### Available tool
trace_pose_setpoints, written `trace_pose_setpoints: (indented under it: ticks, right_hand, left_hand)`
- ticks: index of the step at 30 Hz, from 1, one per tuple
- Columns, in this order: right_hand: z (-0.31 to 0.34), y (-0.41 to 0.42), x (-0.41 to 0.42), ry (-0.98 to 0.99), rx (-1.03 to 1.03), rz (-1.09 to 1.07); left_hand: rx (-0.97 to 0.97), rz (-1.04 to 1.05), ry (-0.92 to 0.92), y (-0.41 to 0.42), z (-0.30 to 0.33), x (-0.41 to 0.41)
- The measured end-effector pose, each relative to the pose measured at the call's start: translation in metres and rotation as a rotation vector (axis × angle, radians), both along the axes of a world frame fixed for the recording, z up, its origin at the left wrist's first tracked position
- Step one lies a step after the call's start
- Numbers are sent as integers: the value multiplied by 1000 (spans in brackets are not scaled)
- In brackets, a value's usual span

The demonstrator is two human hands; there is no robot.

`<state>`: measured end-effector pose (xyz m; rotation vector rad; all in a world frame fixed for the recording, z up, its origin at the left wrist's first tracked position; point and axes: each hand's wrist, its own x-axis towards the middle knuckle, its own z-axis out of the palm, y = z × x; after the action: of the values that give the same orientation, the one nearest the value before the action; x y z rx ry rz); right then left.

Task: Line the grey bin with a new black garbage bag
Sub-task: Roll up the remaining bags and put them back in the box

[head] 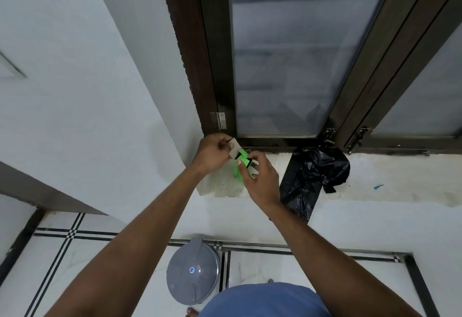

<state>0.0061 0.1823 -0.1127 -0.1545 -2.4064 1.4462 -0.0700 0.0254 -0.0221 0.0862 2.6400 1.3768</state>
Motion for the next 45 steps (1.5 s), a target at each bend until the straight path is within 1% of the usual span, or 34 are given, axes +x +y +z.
trace_pose_setpoints:
  ticks: [3, 5, 8, 11, 16, 18, 24, 27, 37, 42, 45]
  right_hand:
    - [0, -2, 3, 48, 138, -10]
    - [-3, -2, 6, 41, 153, 28]
    - [-8, 0, 12, 58, 112, 89]
    - [-12, 4, 10, 63, 81, 78]
    - [-8, 4, 5, -38, -56, 79]
    - [-4, 3, 5, -54, -92, 80]
    - [-1, 5, 5, -32, -34, 125]
    - [1, 8, 4, -31, -36, 127]
    - [4, 9, 6, -56, 44, 104]
    - [0, 13, -7, -121, 39, 173]
    - [2, 17, -19, -169, 25, 219]
  left_hand:
    - [-41, -17, 25, 5, 5, -1]
    - [-54, -34, 49, 7, 7, -3]
    - [-77, -87, 63, 6, 7, -7]
    - [-102, -182, 54, 3, 6, -3]
    - [-272, -342, 159, -7, -10, 6]
    - [-299, -342, 178, -10, -14, 8]
    - [-373, -292, 232, -7, -14, 16]
    - [-396, -310, 217, -8, -15, 19]
    - [-401, -296, 271, -8, -14, 18]
    - [-446, -332, 265, -10, -15, 19]
    - [-438, -339, 291, -11, -13, 17]
